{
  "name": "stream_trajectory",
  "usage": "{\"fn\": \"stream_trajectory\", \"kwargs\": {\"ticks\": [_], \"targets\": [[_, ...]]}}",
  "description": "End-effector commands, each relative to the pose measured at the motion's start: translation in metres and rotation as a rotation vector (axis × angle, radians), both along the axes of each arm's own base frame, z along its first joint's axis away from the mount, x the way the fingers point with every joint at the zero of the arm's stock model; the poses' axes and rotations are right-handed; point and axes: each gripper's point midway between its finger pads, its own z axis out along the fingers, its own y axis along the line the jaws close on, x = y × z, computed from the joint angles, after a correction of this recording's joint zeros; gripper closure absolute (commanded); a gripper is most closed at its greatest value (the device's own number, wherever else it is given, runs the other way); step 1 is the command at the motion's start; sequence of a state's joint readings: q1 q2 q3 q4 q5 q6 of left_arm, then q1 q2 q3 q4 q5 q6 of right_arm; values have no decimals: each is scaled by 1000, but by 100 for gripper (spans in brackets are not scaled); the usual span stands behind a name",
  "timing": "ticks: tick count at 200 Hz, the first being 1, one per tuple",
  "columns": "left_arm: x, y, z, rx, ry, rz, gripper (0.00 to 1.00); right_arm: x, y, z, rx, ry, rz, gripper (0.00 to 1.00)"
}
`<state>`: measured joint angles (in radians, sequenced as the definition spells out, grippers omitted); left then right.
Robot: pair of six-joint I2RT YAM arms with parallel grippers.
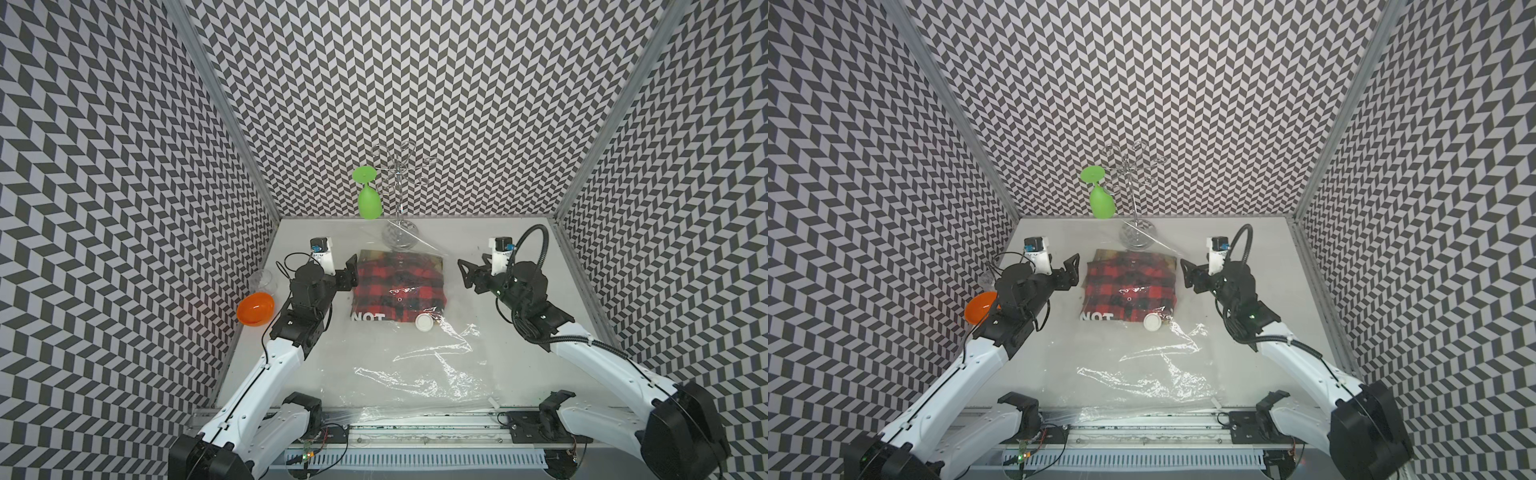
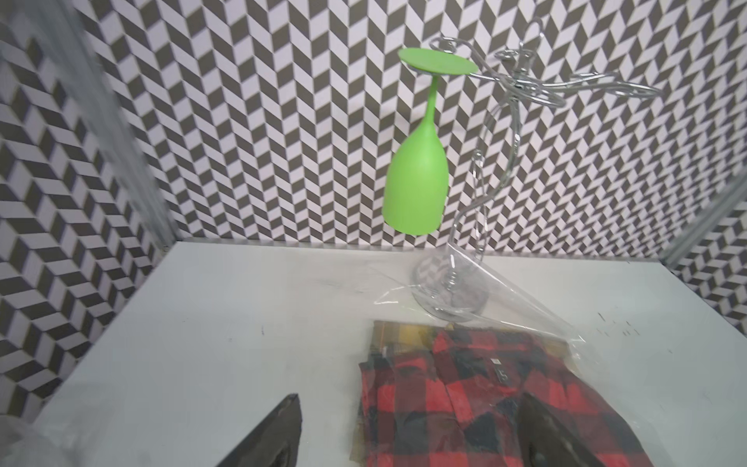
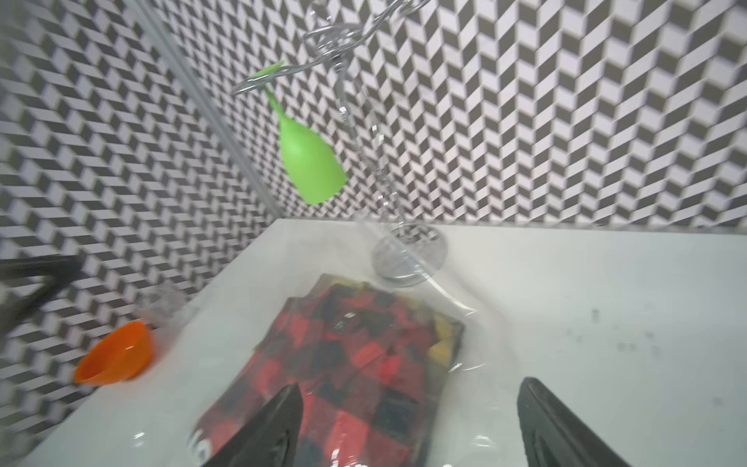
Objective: Place the folded shirt into the vacuum bag
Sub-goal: Adjust the vacuum bag at the center of the board, then reset both arms
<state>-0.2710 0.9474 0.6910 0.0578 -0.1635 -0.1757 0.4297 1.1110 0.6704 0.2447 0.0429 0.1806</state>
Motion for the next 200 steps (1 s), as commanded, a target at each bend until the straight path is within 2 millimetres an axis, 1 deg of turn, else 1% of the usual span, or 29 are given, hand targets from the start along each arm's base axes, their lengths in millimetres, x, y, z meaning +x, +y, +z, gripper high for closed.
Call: {"fn": "stream_trajectory", "kwargs": {"ticks": [1, 11, 17, 20, 25, 31, 42, 55, 66, 75, 76, 90, 105, 122, 141, 157, 166, 176, 182, 183, 185, 189, 194, 200], "targets": [[-5, 38, 23, 5, -138, 221, 17, 12, -87, 35, -98, -174, -358, 14], [-12, 55, 18, 29, -185, 306, 16, 7, -125, 26, -152, -187, -507, 14], [-16, 64, 10, 46, -206, 353, 16, 4, -138, 19, -184, -202, -562, 14], [-17, 68, 10, 47, -225, 373, 17, 2, -144, 15, -201, -209, -583, 15], [-18, 74, 5, 47, -235, 396, 17, 1, -149, 5, -231, -206, -605, 15], [-16, 81, 1, 13, -228, 403, 18, -1, -154, -1, -244, -206, -631, 15], [-12, 92, -1, -47, -229, 417, 20, 0, -157, -16, -253, -175, -650, 15], [-12, 105, -6, -45, -231, 459, 22, 1, -162, -28, -232, -148, -674, 15], [-18, 115, -18, -45, -233, 513, 23, 0, -166, -36, -217, -175, -691, 16], [-19, 115, -21, -57, -255, 515, 23, 0, -169, -43, -205, -191, -708, 16], [-20, 115, -24, -56, -249, 514, 23, 0, -169, -45, -208, -186, -706, 16], [-20, 118, -38, -41, -242, 535, 22, 5, -170, -63, -230, -167, -716, 16], [-17, 116, -56, 5, -223, 519, 21, 8, -170, -75, -233, -144, -711, 16], [-4, 107, -76, 50, -187, 450, 20, 8, -166, -79, -205, -157, -673, 14], [9, 100, -100, 114, -134, 398, 19, 10, -168, -82, -165, -167, -644, 14], [11, 98, -108, 136, -149, 357, 18, 12, -171, -80, -146, -177, -621, 14], [14, 97, -106, 136, -169, 341, 18, 11, -177, -80, -121, -190, -622, 14], [16, 96, -109, 112, -169, 302, 18, 8, -183, -83, -101, -195, -626, 14], [15, 95, -109, 102, -184, 285, 17, 9, -186, -80, -79, -216, -630, 14], [15, 95, -109, 99, -186, 281, 17, 5, -186, -86, -82, -204, -629, 14], [15, 95, -110, 96, -189, 275, 17, 3, -187, -90, -82, -198, -626, 14], [16, 94, -112, 94, -190, 262, 17, 2, -187, -91, -77, -206, -619, 14], [16, 93, -113, 91, -195, 251, 12, 2, -185, -91, -79, -213, -605, 14], [15, 92, -114, 91, -204, 238, 12, 4, -180, -94, -96, -203, -576, 14]]}}
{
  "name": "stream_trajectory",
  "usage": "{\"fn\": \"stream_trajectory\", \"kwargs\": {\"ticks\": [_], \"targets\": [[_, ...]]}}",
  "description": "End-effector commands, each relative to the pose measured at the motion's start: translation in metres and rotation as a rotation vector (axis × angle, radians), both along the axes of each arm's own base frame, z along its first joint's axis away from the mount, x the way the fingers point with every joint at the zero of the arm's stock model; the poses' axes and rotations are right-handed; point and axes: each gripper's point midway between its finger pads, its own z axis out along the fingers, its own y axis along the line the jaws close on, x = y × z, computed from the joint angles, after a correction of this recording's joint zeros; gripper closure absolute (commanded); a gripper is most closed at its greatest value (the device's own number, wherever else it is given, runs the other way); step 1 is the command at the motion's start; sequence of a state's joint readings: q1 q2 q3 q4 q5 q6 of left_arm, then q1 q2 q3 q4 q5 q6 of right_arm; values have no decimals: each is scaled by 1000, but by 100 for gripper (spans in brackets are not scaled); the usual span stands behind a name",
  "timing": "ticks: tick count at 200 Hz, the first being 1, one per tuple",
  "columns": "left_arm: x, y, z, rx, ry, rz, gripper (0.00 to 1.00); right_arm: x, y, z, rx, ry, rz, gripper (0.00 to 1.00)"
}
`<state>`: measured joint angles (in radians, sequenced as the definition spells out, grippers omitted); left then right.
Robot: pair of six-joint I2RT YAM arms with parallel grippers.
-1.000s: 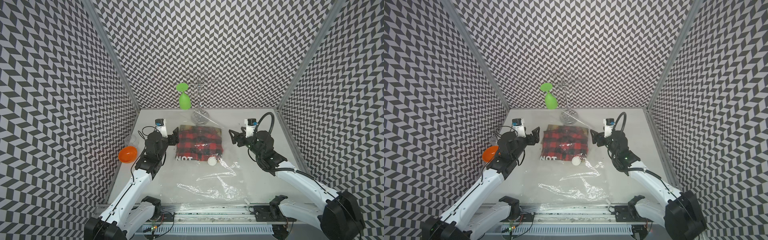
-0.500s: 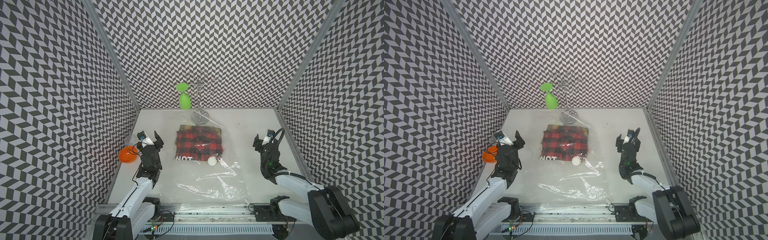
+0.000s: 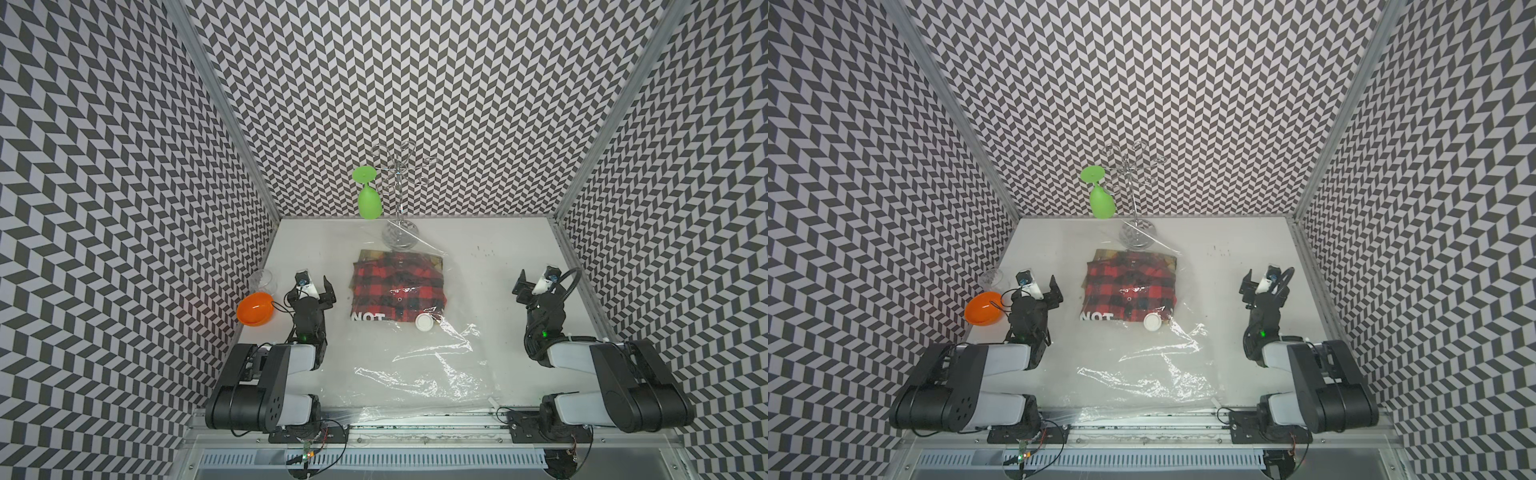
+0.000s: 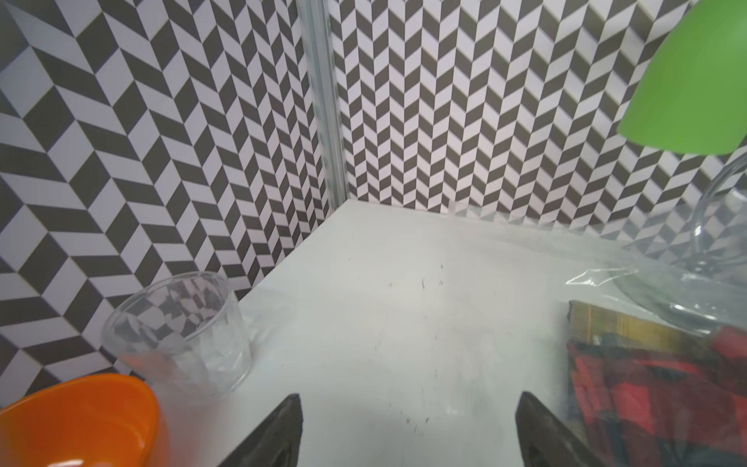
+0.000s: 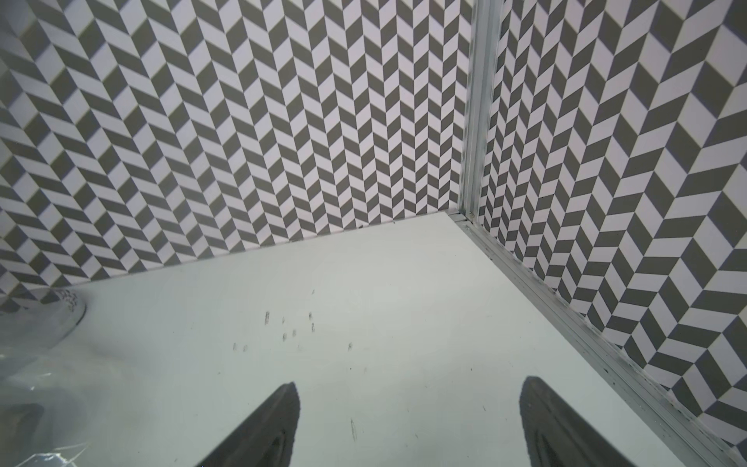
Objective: Place the folded shirt into the vacuum bag
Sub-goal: Reset both arms
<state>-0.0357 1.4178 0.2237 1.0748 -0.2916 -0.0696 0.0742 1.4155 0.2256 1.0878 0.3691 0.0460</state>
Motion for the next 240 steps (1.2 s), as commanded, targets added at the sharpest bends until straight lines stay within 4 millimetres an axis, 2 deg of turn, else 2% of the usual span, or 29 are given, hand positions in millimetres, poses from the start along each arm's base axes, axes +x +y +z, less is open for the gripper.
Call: {"fn": "stream_trajectory", "kwargs": {"ticks": [1, 9, 15, 19, 34, 76, 118, 240], "targets": [[2, -14, 21, 5, -126, -115, 12, 1, 12, 12, 25, -95, 96, 14], [2, -16, 20, 13, -139, -130, 2, 1, 18, 9, 9, -88, 128, 12], [2, -17, 19, 14, -145, -137, 0, -1, 22, 9, -1, -104, 157, 10], [2, -18, 18, 19, -144, -141, 0, -2, 25, 11, -9, -123, 174, 0], [6, -15, 14, 10, -124, -126, 0, -9, 31, 20, -33, -193, 207, 1], [10, -11, 10, 4, -100, -83, 0, 8, 12, -2, 19, -57, 89, 1], [12, -11, 9, 7, -95, -74, 0, 5, 13, 9, 5, -120, 93, 1], [14, -15, 8, 34, -82, -74, 0, 5, 13, 8, 5, -117, 96, 1]]}}
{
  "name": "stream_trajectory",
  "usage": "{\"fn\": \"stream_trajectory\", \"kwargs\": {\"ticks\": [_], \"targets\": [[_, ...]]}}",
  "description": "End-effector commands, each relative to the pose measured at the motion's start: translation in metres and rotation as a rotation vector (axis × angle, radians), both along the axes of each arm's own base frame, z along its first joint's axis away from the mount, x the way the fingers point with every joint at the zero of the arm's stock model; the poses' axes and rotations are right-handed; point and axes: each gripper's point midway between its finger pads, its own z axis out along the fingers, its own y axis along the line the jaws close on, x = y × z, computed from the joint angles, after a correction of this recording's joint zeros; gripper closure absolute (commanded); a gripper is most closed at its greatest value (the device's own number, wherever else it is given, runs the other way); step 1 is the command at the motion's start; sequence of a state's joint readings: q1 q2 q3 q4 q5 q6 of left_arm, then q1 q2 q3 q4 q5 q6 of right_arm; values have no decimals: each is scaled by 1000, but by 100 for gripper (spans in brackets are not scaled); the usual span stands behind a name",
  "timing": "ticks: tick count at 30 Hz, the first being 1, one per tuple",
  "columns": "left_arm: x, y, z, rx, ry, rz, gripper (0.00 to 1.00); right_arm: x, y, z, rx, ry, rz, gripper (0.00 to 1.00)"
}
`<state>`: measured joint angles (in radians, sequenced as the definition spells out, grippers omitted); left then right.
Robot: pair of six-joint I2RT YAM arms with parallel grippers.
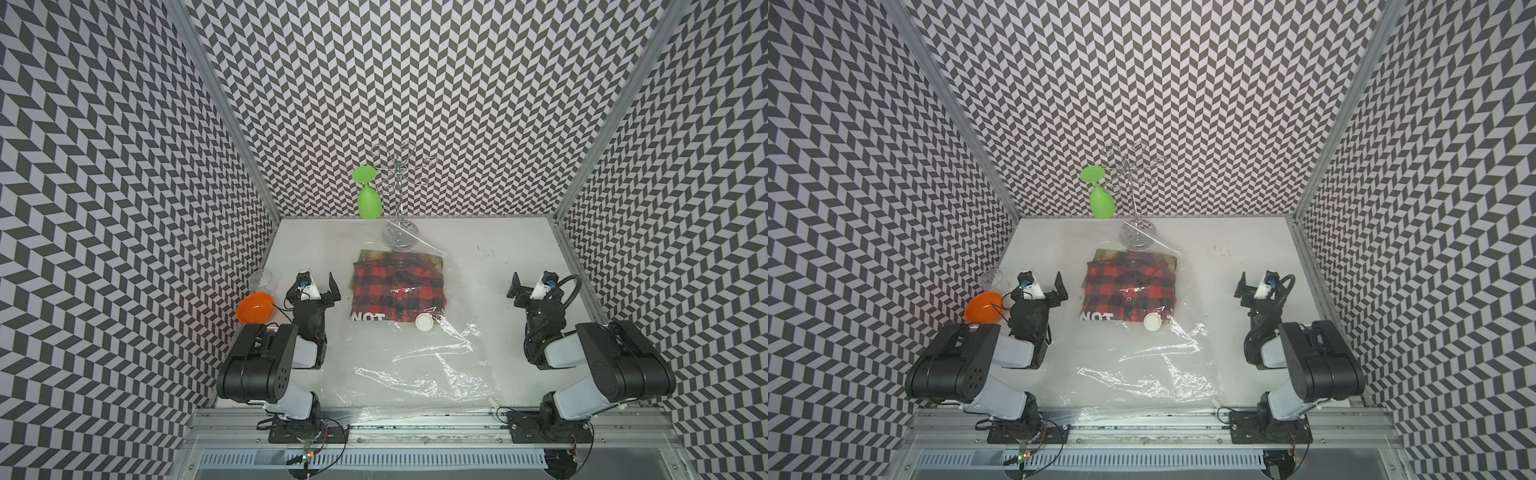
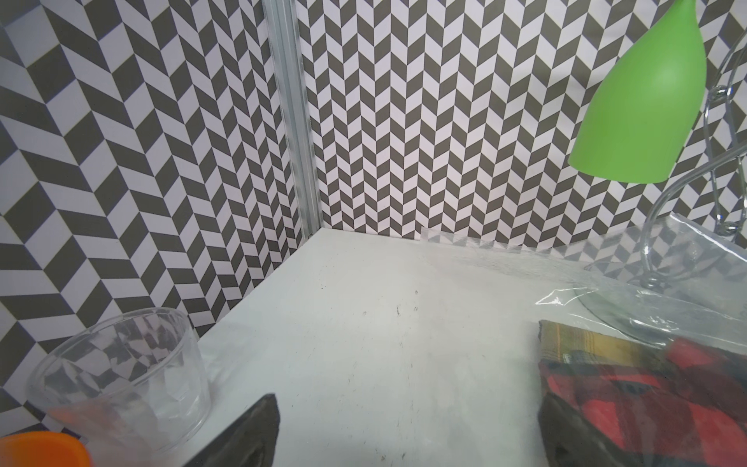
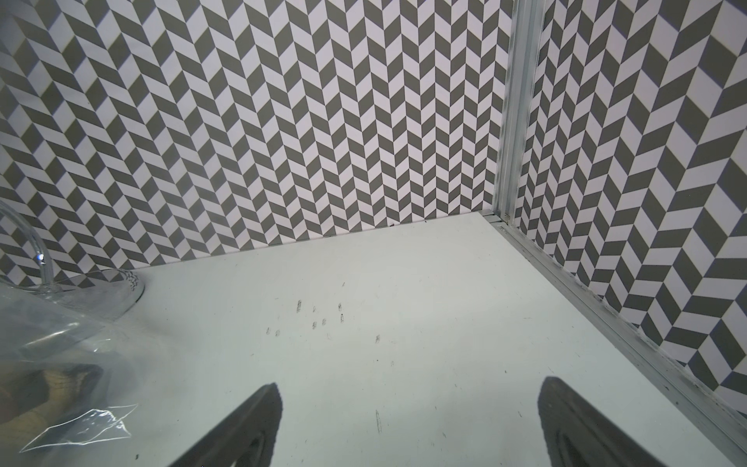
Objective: Place the folded shirt into the vacuum bag
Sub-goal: Reset both arms
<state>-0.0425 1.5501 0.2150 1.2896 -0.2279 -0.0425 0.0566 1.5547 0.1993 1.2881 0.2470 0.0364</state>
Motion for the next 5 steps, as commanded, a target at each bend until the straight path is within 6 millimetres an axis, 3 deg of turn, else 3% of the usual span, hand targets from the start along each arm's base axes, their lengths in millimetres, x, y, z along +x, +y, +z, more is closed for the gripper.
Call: {"fn": "stream_trajectory", "kwargs": {"ticks": [1, 5], "targets": [[6, -2, 6, 14, -16, 0, 0, -1, 0, 18, 6, -83, -8, 1], [5, -2, 7, 7, -17, -7, 0, -1, -1, 18, 6, -84, -10, 1]]}}
